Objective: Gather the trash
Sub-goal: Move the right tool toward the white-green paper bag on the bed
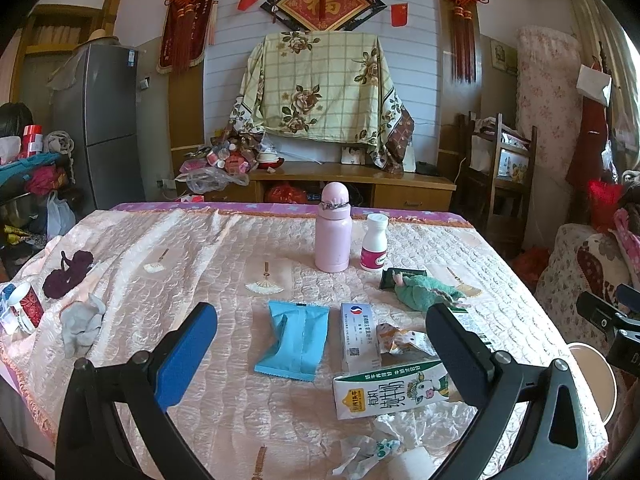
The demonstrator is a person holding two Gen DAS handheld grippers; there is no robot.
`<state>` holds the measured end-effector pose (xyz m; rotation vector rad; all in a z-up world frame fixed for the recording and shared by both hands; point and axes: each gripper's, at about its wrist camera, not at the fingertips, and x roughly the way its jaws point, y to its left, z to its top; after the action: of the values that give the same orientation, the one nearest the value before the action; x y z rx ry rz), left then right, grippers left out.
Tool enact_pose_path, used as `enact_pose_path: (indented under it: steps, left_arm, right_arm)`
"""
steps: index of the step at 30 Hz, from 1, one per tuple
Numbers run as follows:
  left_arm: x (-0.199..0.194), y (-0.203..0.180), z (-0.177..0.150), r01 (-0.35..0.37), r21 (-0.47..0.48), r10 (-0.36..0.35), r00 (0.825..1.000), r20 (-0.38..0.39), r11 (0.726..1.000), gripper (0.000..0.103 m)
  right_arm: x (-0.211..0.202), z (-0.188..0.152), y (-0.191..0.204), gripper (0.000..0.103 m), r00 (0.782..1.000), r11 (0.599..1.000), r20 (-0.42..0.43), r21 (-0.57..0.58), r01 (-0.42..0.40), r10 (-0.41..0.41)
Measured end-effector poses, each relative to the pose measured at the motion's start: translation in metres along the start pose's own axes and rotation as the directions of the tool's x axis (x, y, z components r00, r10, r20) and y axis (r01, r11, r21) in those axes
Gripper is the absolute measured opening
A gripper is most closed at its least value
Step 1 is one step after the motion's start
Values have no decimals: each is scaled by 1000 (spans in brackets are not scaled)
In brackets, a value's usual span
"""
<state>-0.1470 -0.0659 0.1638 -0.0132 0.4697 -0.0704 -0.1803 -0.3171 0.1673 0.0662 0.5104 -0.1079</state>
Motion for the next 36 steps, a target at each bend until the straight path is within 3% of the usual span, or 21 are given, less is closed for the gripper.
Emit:
enact_pose_path:
  steps: [29,36]
  left_arm:
    - [7,6,-11,1,14,-1,999,-53,1000,103]
    - [11,13,-19,-2,29,4,997,-75,1000,103]
  right_arm:
    - [12,-8,0,103,999,1000,-46,-18,14,-14]
    - [24,-16,-5,103,995,999,-94,-40,14,-18]
